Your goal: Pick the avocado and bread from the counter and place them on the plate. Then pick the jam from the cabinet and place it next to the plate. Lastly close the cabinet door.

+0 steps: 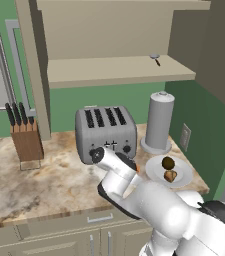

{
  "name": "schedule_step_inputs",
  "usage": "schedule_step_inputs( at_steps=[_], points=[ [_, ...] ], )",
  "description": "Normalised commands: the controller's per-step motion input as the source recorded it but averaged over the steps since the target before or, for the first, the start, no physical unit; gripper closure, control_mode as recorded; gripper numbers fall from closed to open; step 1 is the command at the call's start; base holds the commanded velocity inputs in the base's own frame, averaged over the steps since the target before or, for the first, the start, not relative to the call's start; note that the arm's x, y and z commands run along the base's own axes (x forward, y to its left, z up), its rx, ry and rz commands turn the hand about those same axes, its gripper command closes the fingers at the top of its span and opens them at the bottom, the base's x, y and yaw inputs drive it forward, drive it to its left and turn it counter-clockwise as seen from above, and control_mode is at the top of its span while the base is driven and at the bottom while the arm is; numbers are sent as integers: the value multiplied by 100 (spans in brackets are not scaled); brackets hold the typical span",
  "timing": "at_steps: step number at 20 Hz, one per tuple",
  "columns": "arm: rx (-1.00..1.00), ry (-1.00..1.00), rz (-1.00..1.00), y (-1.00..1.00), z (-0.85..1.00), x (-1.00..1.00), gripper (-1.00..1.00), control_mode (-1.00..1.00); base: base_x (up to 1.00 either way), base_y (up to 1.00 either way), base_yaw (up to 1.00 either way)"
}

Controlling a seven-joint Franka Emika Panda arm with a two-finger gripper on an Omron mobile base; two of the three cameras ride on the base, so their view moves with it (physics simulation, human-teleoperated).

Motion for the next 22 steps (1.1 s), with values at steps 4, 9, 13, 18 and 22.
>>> schedule_step_inputs(
  at_steps=[4,9,13,18,22],
  points=[
    [1,0,-1,0,-11,3,100,-100,0,0,0],
    [2,0,-1,-1,-2,1,100,-100,0,0,0],
    [2,0,-1,-9,0,0,100,-100,0,0,0],
    [1,0,-2,-12,-11,1,100,-100,0,0,0],
    [0,0,-2,-4,-31,8,100,-100,0,0,0]
  ],
)
